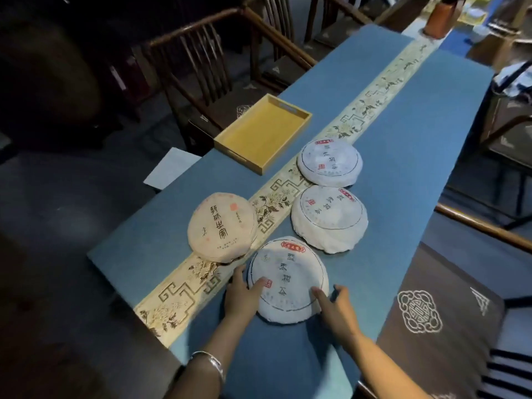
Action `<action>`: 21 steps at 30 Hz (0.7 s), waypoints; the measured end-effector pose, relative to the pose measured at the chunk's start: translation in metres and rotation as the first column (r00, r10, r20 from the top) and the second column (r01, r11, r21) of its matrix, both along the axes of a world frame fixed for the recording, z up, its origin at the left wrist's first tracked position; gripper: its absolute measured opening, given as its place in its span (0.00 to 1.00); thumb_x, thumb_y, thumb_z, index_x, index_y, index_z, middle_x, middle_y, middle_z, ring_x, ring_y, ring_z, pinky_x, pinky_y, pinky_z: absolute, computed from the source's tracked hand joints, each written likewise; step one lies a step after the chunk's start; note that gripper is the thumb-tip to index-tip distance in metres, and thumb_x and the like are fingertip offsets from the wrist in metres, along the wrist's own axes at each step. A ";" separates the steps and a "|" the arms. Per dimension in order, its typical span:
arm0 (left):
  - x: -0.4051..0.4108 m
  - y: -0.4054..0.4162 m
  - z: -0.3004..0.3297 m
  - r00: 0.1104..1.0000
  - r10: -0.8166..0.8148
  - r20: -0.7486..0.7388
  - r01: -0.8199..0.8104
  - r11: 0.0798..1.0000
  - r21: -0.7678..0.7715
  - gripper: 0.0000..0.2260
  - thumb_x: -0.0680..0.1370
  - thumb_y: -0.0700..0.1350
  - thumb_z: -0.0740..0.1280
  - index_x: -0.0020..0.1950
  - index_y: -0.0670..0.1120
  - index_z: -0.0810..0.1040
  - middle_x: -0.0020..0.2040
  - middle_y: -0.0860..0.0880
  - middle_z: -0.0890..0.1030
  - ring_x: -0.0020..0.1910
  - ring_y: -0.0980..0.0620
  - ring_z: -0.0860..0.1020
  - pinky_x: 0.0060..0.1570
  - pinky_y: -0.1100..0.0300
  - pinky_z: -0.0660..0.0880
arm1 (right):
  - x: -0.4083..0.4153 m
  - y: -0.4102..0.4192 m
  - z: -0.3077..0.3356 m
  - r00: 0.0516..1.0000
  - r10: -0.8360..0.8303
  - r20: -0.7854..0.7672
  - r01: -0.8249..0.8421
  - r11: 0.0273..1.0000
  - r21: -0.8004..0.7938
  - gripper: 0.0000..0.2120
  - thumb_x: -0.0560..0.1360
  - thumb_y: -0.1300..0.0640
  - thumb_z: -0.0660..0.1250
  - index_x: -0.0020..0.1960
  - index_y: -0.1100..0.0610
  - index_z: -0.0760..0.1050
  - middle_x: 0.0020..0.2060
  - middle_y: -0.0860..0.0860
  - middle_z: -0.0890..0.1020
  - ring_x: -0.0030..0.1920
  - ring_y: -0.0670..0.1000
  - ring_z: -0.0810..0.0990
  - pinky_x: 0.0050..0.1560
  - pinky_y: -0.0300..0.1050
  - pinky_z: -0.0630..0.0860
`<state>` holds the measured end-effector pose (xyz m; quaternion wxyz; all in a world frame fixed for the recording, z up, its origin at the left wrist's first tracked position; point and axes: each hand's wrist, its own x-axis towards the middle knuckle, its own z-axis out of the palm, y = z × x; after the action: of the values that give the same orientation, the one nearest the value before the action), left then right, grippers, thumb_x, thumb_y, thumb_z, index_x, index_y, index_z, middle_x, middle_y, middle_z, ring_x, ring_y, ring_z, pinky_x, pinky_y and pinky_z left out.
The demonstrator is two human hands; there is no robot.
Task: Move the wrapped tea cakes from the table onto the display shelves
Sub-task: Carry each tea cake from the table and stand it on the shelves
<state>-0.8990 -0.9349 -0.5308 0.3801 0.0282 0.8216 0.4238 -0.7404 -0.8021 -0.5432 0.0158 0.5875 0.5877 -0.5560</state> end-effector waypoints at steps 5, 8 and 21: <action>-0.011 0.010 -0.024 0.999 -0.033 0.037 0.030 0.996 0.082 0.33 0.73 0.50 0.75 0.74 0.50 0.66 0.69 0.49 0.75 0.66 0.47 0.74 0.67 0.46 0.72 | -0.016 -0.009 -0.014 0.970 -0.148 -0.191 0.135 0.988 -0.080 0.23 0.75 0.55 0.72 0.66 0.52 0.67 0.58 0.52 0.79 0.58 0.55 0.79 0.58 0.60 0.78; -0.014 0.011 -0.030 0.991 -0.038 0.127 0.025 0.994 0.106 0.30 0.73 0.51 0.75 0.72 0.53 0.66 0.67 0.50 0.75 0.64 0.47 0.74 0.63 0.45 0.75 | -0.018 -0.007 -0.016 0.949 -0.228 -0.216 0.207 0.971 -0.117 0.21 0.76 0.60 0.70 0.66 0.55 0.68 0.58 0.56 0.79 0.59 0.59 0.79 0.59 0.63 0.78; 0.034 -0.053 0.026 0.965 -0.002 0.262 -0.100 0.922 0.375 0.25 0.64 0.48 0.81 0.54 0.67 0.76 0.55 0.60 0.84 0.53 0.59 0.82 0.44 0.59 0.82 | 0.035 -0.018 0.030 0.904 -0.140 -0.404 -0.009 0.938 -0.346 0.18 0.77 0.64 0.69 0.63 0.50 0.73 0.53 0.58 0.85 0.52 0.63 0.83 0.52 0.61 0.81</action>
<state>-0.8651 -0.9877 -0.5049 0.4600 0.0263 0.6664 0.5862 -0.7049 -0.8202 -0.5129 -0.0299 0.4613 0.4520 -0.7629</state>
